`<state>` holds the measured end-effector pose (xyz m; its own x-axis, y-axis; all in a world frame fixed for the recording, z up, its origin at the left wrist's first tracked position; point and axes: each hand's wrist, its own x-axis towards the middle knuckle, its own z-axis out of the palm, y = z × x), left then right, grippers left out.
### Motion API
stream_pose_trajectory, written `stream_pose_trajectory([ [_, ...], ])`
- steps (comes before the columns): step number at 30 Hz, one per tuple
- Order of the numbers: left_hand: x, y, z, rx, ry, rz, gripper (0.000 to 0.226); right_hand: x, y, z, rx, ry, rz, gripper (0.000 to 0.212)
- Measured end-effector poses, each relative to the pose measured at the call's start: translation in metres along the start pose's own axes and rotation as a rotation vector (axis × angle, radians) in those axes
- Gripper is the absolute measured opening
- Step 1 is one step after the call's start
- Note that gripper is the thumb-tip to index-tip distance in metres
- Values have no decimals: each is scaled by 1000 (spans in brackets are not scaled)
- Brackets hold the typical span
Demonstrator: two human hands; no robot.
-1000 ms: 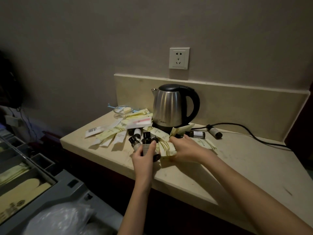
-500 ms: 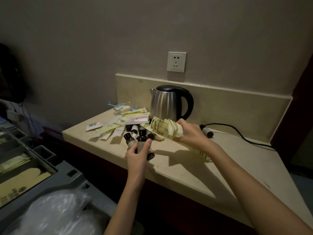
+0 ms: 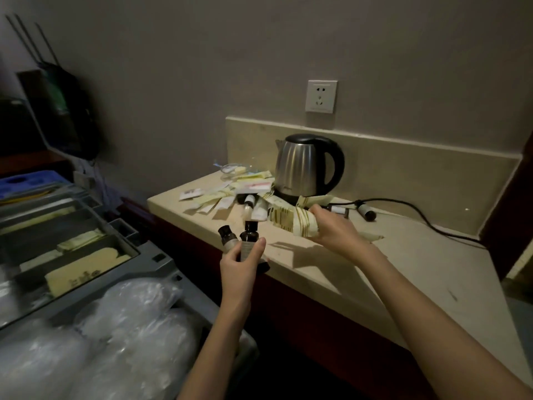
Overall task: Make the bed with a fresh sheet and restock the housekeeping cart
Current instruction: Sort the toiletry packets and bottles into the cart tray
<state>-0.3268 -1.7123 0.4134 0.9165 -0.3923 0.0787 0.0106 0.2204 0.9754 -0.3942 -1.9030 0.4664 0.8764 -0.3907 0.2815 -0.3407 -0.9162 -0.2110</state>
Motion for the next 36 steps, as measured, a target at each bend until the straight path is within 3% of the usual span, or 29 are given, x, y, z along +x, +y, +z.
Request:
stream_pose_trajectory([
  [5, -10, -4, -20, 51, 58, 11, 65, 0, -23, 10, 7, -9, -61, 36],
  [10, -16, -2, -40, 31, 93, -20, 57, -1, -55, 8, -20, -17, -138, 35],
  [14, -19, -3, -68, 52, 163, -26, 92, 1, -90, 3, -52, -2, -188, 34],
  [15, -22, 3, -78, 52, 172, -22, 89, 2, -102, 3, -44, 0, -203, 36],
  [18, -32, 27, -116, 43, 199, 39, 41, 10, -147, 7, -10, 8, -264, 38],
  [20, -36, 41, -149, 33, 236, 64, 24, 16, -184, 17, -8, -6, -318, 39],
  [28, -40, 73, -325, 15, 378, 84, 11, 19, -368, 81, 0, -145, -395, 39],
  [31, -40, 76, -402, 38, 372, 45, 27, 14, -437, 113, -11, -174, -373, 40],
  [36, -41, 84, -543, 102, 264, 2, 25, -4, -557, 165, 40, -236, -248, 43],
])
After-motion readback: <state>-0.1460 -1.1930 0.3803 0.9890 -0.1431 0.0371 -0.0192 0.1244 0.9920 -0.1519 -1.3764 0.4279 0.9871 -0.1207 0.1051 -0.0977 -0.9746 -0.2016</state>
